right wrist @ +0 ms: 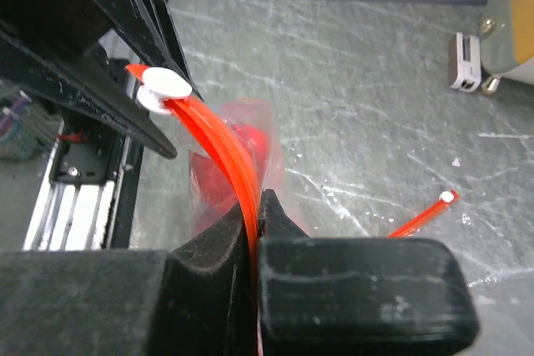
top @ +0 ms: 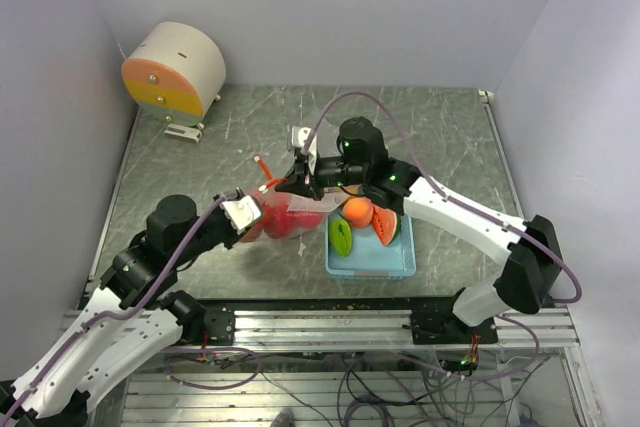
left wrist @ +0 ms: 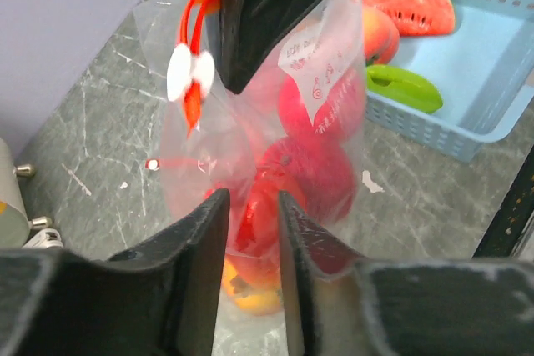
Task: Place the food in the zip-top bag and seal the zipper
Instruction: Zip the zipper food storage bag at the center of the board.
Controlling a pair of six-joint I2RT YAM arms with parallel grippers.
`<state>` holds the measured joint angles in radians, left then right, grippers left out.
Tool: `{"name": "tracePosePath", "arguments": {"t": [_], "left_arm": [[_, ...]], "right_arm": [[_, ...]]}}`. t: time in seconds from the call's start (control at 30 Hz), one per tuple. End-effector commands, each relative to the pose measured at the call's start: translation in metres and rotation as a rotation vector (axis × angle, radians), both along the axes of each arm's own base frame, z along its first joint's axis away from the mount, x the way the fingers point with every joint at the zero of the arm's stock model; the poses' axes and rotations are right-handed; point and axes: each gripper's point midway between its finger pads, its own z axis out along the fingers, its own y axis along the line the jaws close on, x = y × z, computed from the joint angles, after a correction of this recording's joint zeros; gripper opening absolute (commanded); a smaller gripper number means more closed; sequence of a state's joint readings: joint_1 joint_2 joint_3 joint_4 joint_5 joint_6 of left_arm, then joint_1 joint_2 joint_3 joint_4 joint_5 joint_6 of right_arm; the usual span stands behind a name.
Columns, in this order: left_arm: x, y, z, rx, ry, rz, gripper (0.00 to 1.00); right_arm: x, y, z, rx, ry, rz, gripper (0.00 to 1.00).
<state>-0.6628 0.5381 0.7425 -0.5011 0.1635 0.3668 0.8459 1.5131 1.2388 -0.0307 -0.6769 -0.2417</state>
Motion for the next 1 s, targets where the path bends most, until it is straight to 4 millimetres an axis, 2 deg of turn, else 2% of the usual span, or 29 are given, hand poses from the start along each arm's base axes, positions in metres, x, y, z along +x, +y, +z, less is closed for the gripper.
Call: {"name": "tracePosePath", "arguments": {"t": [0.0,0.07,0.1,0.17,0.3,0.47,0.7,0.87,0.97], "left_arm": [[-0.003,0.005,0.034,-0.042,-0.081,0.003,0.54],[-0.005,0.006,0.043,-0.063,-0.103,0.006,0.79],[-0.006,0.007,0.049,-0.078,-0.115,0.006,0.82],[-0.008,0.007,0.061,-0.115,-0.142,0.004,0.99],[-0.019,0.009,0.083,-0.173,-0.203,-0.023,1.0],[-0.024,0.007,0.09,-0.192,-0.238,-0.052,0.99],[-0.032,-0.017,0.106,-0.291,-0.249,-0.171,0.87],[-0.027,-0.027,0.101,-0.299,-0.211,-0.188,0.81],[-0.029,-0.032,0.097,-0.303,-0.188,-0.217,0.69]], "right_arm": [[-0.007,-0.004,0.034,0.056,0.084,-0.034,0.0],[-0.015,-0.008,0.032,0.06,0.107,-0.014,0.0],[-0.021,-0.009,0.035,0.07,0.112,0.005,0.0],[-0.028,-0.013,0.035,0.076,0.123,0.017,0.0],[-0.032,-0.02,0.034,0.062,0.133,-0.003,0.0],[-0.047,-0.022,0.031,0.051,0.151,0.023,0.0],[-0.057,-0.015,0.021,0.019,0.168,0.029,0.0],[-0.064,-0.013,0.022,0.018,0.164,0.047,0.0],[-0.065,-0.014,0.024,0.023,0.161,0.046,0.0]]}}
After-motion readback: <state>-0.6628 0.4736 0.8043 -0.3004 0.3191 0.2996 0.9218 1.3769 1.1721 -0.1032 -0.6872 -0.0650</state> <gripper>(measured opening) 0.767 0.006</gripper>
